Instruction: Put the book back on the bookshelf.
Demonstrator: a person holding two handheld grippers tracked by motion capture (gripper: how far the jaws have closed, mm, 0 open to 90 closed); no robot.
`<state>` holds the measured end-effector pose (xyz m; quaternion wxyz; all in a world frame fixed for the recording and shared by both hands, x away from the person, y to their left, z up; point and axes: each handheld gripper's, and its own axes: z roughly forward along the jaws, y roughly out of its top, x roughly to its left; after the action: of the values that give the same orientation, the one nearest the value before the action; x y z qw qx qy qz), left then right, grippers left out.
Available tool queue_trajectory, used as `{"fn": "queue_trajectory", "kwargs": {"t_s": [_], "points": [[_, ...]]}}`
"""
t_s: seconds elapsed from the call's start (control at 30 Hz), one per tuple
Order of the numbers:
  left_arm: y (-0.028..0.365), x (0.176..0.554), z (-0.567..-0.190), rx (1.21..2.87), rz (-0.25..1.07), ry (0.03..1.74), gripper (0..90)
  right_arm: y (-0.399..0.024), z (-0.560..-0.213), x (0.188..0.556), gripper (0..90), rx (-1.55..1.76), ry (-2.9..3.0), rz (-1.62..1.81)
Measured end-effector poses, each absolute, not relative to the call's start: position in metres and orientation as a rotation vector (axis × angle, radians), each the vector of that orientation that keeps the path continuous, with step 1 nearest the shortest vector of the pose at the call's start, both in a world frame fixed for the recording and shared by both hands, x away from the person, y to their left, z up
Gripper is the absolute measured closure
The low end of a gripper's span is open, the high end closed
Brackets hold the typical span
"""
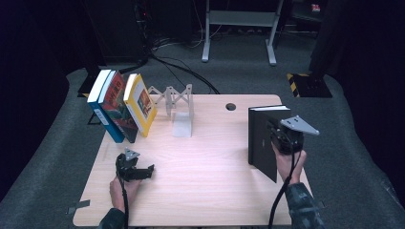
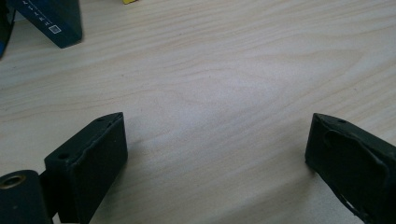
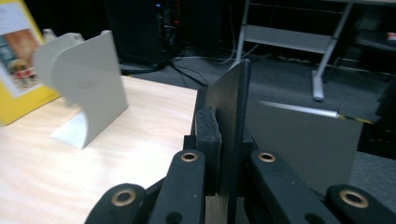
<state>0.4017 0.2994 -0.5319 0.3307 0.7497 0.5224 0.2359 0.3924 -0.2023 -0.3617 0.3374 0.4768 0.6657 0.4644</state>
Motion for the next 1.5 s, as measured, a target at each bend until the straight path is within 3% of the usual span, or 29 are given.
{"fn": "queue_trajectory", "kwargs": {"t_s": [0.43,0.6,0.77,1.0,1.2,1.5], "points": [[0.299,0.402,-0.532,1.956,0.618,1.364,7.2,-0.221,-0.391,0.348,88.7,1.182,1.775,1.331],[0.299,0.402,-0.532,1.956,0.618,1.364,7.6,-0.214,-0.413,0.35,87.3,1.172,1.83,1.288],[0.299,0.402,-0.532,1.955,0.618,1.362,8.1,-0.185,-0.412,0.359,88.8,1.038,1.897,1.26],[0.299,0.402,-0.532,1.955,0.617,1.362,8.1,-0.178,-0.409,0.367,88.0,1.036,1.938,1.268],[0.299,0.402,-0.532,1.955,0.617,1.362,8.1,-0.177,-0.408,0.365,75.9,1.041,1.953,1.243],[0.299,0.402,-0.532,1.953,0.617,1.361,8.1,-0.182,-0.405,0.356,67.4,1.042,1.955,1.254]]}}
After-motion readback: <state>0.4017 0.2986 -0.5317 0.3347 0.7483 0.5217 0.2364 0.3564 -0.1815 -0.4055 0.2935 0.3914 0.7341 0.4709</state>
